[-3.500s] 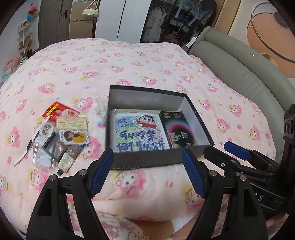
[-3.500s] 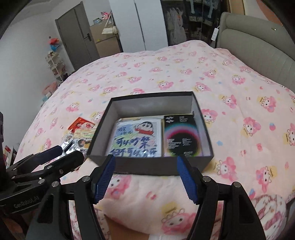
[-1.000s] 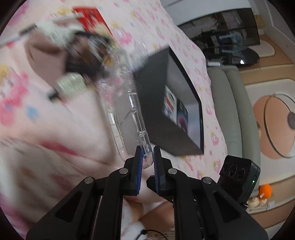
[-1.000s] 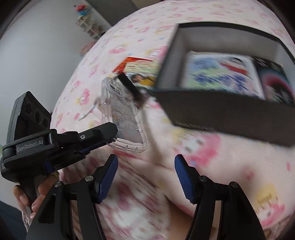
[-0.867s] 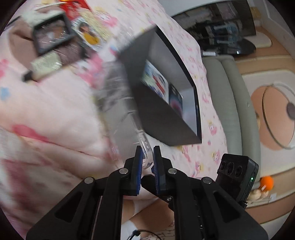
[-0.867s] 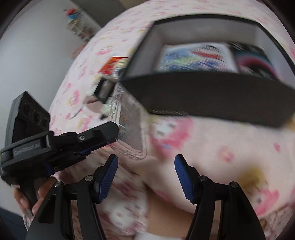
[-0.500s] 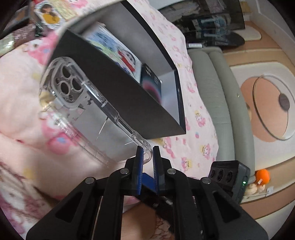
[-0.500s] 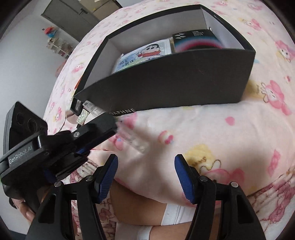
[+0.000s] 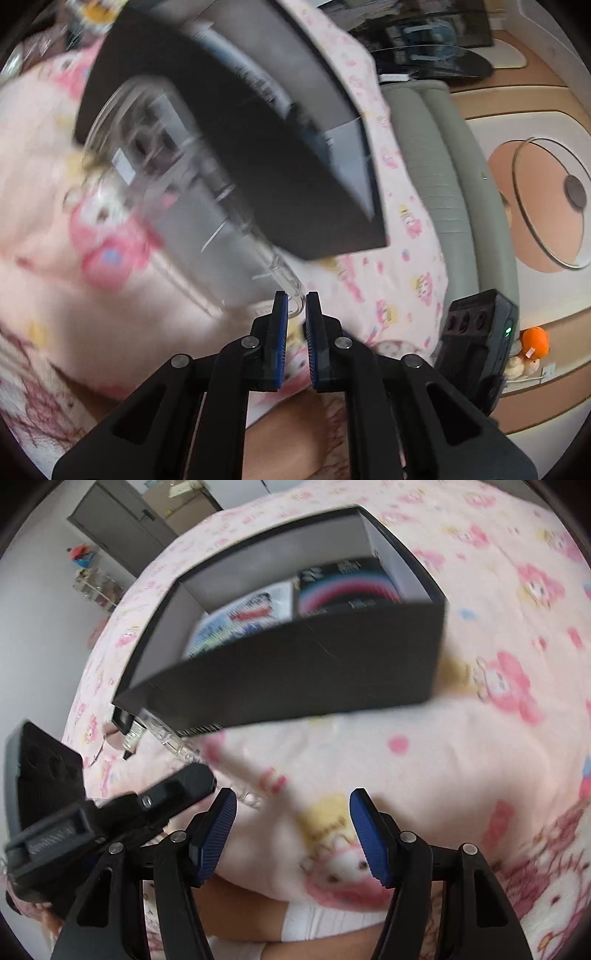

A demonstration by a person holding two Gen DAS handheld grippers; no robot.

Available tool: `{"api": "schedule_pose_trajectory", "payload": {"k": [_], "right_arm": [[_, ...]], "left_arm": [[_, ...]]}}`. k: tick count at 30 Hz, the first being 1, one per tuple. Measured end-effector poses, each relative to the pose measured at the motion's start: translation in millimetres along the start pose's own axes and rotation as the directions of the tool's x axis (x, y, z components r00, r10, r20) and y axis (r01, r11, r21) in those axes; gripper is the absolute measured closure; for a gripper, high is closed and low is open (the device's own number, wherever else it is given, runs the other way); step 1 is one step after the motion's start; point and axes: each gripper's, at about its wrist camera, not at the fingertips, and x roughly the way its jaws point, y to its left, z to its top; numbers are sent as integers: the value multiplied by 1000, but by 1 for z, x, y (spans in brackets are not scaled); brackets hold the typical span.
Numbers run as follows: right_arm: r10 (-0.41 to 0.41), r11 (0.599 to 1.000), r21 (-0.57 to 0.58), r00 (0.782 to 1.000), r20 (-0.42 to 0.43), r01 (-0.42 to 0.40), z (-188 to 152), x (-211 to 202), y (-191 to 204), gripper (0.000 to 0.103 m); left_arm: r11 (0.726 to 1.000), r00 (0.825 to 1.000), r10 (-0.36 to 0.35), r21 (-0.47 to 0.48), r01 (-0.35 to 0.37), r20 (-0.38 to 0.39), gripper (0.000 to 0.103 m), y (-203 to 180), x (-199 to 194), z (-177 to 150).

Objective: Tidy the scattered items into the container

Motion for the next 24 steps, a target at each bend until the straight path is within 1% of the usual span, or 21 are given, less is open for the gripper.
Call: {"api": "schedule_pose_trajectory", "payload": {"k": [3,6,8,11,12,14,15,16,17,18,19,20,21,23,24], "right_arm": [[-3,1000,22,1000,2,3,-3,-3,-7,42],[5,999,42,999,45,-7,-2,-10,-6,42],[30,999,38,997,72,-33,-1,-11,-2,42],[87,996,20,994,70,-88,0,-1,12,42],[103,994,11,993,55,-104,-1,4,16,42],[100,995,-7,995,10,-100,-4,19,24,42],[94,995,-14,996,-7,-94,-5,24,27,42],[98,995,-13,995,-21,-98,-6,28,28,42],[94,995,-18,995,-41,-95,-8,34,30,42],[86,996,-26,995,-55,-87,-12,36,30,42],[80,996,-32,995,-64,-82,-14,39,31,42],[72,997,-35,995,-72,-75,-18,41,30,42],[59,997,-43,995,-81,-62,-19,44,31,42],[47,997,-51,995,-86,-51,-21,47,29,42],[40,998,-39,996,-81,-43,-21,48,28,42]], "left_arm": [[1000,1000,10,11,-9,-11,95,1,-2,-6],[999,999,36,31,-35,-18,95,-2,-5,-11],[999,998,46,26,-45,-38,95,1,-6,-15],[995,993,89,40,-86,-75,94,3,-6,-20],[993,989,113,47,-109,-92,89,3,-7,-21],[985,981,162,68,-155,-109,82,0,-10,-23],[975,971,210,94,-201,-111,77,-2,-15,-23],[967,964,242,112,-229,-112,70,-3,-19,-24],[961,959,262,125,-249,-110,54,-4,-25,-24],[955,954,279,133,-265,-108,49,-4,-32,-24],[946,946,306,141,-291,-106,49,-3,-38,-24],[945,946,309,140,-294,-95,49,-1,-46,-23],[948,950,300,132,-288,-82,48,8,-61,-21],[953,957,286,116,-279,-53,47,14,-78,-14],[951,956,293,112,-289,-19,47,15,-87,-8]]}}
